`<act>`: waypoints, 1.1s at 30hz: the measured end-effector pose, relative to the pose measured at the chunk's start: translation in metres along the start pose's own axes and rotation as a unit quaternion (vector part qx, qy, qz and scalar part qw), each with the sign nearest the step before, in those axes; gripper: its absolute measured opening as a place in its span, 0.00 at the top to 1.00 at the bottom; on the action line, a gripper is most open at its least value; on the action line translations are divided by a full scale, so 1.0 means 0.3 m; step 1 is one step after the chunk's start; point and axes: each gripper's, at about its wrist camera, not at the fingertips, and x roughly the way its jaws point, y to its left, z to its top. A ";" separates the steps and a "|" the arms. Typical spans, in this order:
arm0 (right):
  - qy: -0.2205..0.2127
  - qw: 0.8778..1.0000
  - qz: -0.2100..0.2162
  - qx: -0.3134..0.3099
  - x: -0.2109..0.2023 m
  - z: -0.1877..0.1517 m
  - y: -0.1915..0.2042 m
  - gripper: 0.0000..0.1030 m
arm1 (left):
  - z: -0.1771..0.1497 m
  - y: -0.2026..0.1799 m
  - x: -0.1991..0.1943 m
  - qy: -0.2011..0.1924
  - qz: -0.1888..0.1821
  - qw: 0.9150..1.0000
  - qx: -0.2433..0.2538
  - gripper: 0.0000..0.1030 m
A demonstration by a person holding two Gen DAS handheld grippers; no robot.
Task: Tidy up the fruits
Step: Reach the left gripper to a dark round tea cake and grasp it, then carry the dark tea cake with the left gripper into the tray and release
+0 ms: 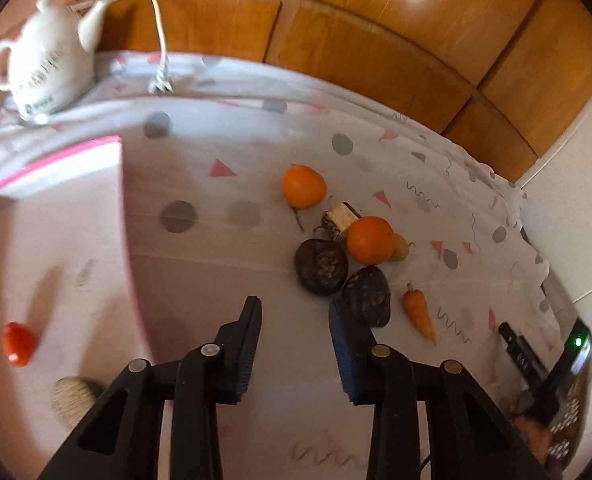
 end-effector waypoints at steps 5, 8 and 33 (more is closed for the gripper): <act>-0.001 1.000 0.003 -0.001 0.003 -0.002 0.002 0.30 | 0.045 -0.010 0.099 0.020 -0.003 1.000 -0.018 0.65; -0.002 1.000 0.004 -0.003 0.005 -0.002 0.003 0.29 | 0.059 -0.008 0.153 0.033 -0.008 0.999 -0.027 0.65; -0.006 1.000 0.002 -0.007 0.008 -0.008 0.014 0.25 | 0.076 0.047 -0.059 -0.068 0.016 0.997 0.011 0.64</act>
